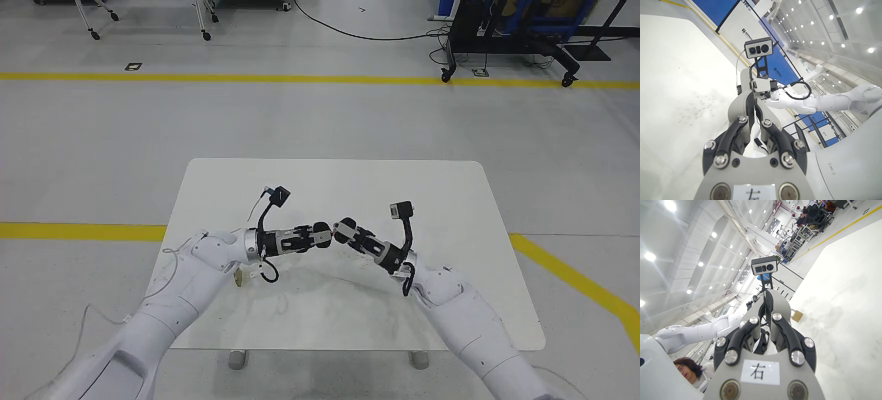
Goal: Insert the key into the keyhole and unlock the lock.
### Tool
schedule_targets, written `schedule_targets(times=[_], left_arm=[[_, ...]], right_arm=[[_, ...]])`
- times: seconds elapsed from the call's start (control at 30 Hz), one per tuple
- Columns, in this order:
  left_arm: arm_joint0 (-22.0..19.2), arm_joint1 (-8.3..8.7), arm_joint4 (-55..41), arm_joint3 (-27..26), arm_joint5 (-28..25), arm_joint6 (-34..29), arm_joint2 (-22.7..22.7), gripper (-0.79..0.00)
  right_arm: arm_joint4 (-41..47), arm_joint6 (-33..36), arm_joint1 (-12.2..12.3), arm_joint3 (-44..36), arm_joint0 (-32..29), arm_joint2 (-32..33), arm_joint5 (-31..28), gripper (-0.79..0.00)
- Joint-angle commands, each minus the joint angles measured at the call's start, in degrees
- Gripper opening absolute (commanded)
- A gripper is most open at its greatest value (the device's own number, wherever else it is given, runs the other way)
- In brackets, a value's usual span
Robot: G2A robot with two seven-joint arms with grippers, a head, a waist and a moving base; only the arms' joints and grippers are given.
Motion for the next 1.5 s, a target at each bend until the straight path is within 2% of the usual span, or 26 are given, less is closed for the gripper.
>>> schedule_targets(times=[0.0,0.3,0.47,0.53,0.57,0.6,0.77,0.83,0.9,0.93,1.0,1.47], left_arm=[[-0.3,0.01,-0.2,0.5,-0.2,0.2,0.2,-0.785],[-0.9,0.16,0.0,2.4,-1.5,1.5,-0.4,-0.785],[-1.2,0.32,1.0,1.4,-1.4,1.4,-0.1,-0.785],[-1.1,0.39,1.1,1.1,-1.5,1.5,0.1,-0.576],[-1.1,0.43,1.2,1.0,-1.4,1.4,0.2,-0.520],[-1.1,0.45,1.1,0.9,-1.4,1.4,0.3,-0.511],[-1.0,0.50,1.0,0.8,-1.5,1.5,0.8,-0.539],[-1.1,0.50,0.9,0.8,-1.5,1.5,1.1,-0.573],[-1.2,0.47,0.8,0.8,-1.5,1.5,1.4,-0.619],[-1.2,0.46,0.7,0.8,-1.5,1.5,1.5,-0.693],[-1.4,0.42,0.6,0.9,-1.4,1.4,1.7,-0.776],[-2.0,-0.09,1.0,2.7,-1.8,1.8,1.6,-0.785]], right_arm=[[-0.3,-0.1,0.0,-0.3,-0.2,0.1,-0.1,-0.785],[-0.3,0.8,0.2,0.1,-0.4,0.4,0.3,-0.785],[-0.5,1.4,0.1,0.5,-0.1,0.2,0.6,-0.785],[-0.4,1.4,0.1,0.6,0.0,0.2,0.6,-0.785],[-0.3,1.4,0.1,0.6,0.1,0.2,0.5,-0.785],[-0.2,1.4,0.1,0.7,0.1,0.2,0.4,-0.785],[0.3,1.5,0.0,0.9,0.3,0.3,0.2,-0.785],[0.5,1.5,0.0,1.0,0.3,0.3,0.2,-0.785],[0.5,1.6,0.0,1.0,0.3,0.3,0.2,-0.785],[0.5,1.6,0.0,1.1,0.4,0.3,0.2,-0.785],[0.5,1.6,0.0,1.1,0.4,0.2,0.2,-0.785],[-0.9,2.1,0.0,1.4,0.6,0.2,-0.1,-0.785]])
